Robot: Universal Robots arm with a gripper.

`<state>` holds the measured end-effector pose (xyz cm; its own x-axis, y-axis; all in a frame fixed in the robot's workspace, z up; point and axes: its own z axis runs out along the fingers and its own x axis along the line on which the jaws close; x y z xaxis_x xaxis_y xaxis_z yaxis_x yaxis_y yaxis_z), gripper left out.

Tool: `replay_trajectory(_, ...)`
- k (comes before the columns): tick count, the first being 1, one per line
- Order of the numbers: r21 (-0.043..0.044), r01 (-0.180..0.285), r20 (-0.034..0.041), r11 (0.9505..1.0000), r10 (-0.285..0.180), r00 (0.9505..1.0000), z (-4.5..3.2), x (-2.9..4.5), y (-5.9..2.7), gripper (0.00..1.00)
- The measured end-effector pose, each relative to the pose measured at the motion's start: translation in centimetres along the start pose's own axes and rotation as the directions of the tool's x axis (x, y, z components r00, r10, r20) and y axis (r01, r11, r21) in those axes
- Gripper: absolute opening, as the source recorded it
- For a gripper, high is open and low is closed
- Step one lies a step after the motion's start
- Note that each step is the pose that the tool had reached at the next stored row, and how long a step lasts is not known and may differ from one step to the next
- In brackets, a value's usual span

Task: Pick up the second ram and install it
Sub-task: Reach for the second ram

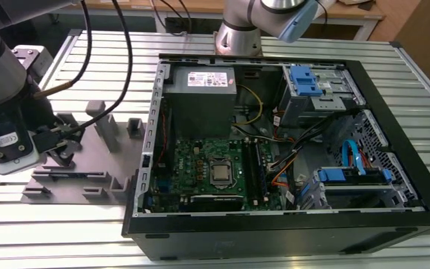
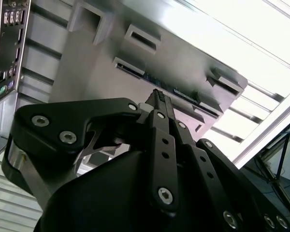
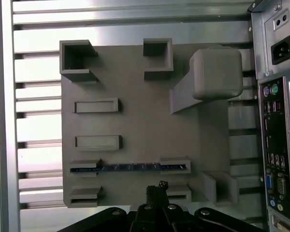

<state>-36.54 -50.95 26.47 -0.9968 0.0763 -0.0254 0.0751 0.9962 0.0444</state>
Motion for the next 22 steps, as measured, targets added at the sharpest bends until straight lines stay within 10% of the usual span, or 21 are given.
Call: replay_trajectory(22,0.0006,0.005,-0.0002,1.0000,-0.005,1.0000,3.64,1.45,0.57,0.07)
